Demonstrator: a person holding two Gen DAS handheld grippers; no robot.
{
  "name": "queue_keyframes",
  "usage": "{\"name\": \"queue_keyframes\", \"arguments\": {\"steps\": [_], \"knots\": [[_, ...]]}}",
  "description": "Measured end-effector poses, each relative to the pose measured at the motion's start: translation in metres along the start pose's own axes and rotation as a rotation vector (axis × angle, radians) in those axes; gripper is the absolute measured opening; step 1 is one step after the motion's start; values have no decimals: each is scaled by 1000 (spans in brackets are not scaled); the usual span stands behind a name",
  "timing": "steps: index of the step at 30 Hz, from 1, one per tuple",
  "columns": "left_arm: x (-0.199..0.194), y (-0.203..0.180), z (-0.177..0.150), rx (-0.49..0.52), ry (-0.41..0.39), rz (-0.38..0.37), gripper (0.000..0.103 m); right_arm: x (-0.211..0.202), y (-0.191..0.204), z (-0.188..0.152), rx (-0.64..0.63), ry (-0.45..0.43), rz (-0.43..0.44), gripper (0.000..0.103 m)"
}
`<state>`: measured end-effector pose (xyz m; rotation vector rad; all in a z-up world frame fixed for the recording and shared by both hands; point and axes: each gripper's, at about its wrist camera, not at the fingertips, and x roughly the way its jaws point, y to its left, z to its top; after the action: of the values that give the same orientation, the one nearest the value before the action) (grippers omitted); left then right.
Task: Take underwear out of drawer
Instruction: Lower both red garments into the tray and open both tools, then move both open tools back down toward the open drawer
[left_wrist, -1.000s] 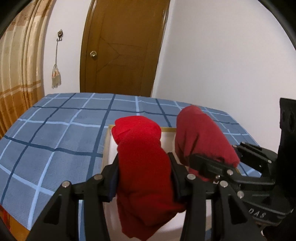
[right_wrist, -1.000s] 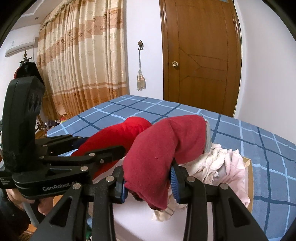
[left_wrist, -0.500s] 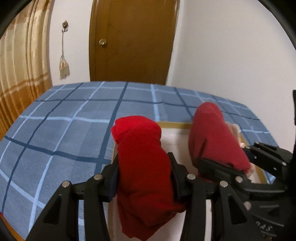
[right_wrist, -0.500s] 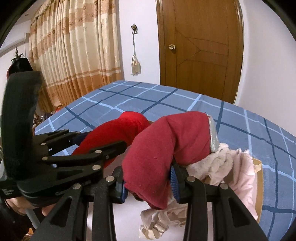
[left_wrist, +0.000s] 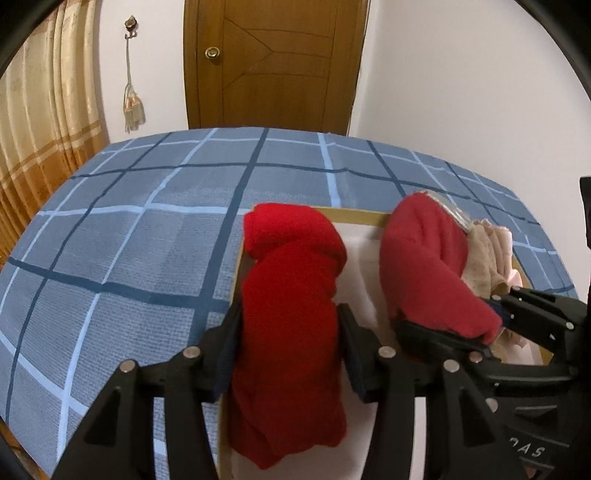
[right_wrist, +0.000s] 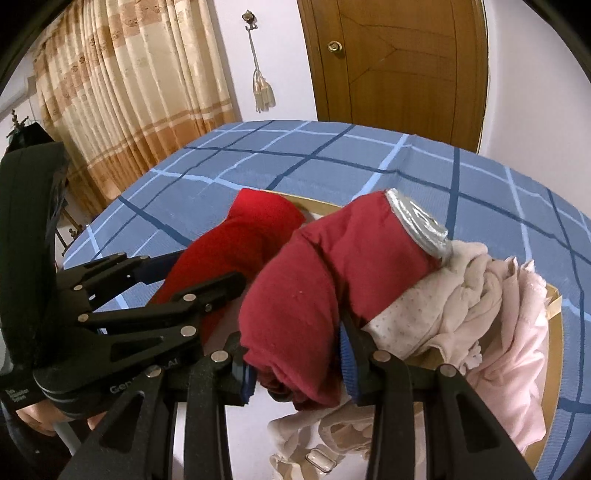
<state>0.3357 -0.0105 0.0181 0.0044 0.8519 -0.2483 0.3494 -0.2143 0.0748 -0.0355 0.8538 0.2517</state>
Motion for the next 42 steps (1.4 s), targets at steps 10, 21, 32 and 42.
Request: {"name": "queue_keyframes", "arguments": {"steps": [10,21,32,42], "knots": [[-5,-7,0,33,42,-10,62,-8,-5,-5,36,56,51,50],[-64,-11,1,79,-155,115,103,-37,-34,-20,273,-68,301,66],[-83,-20,-32,73,-174,97,103,-83,-33,-70,489,-254,435,66],[-96,-39,-74,93,-192,133,103,-116,-8,-117,449,-348,206,66]]}}
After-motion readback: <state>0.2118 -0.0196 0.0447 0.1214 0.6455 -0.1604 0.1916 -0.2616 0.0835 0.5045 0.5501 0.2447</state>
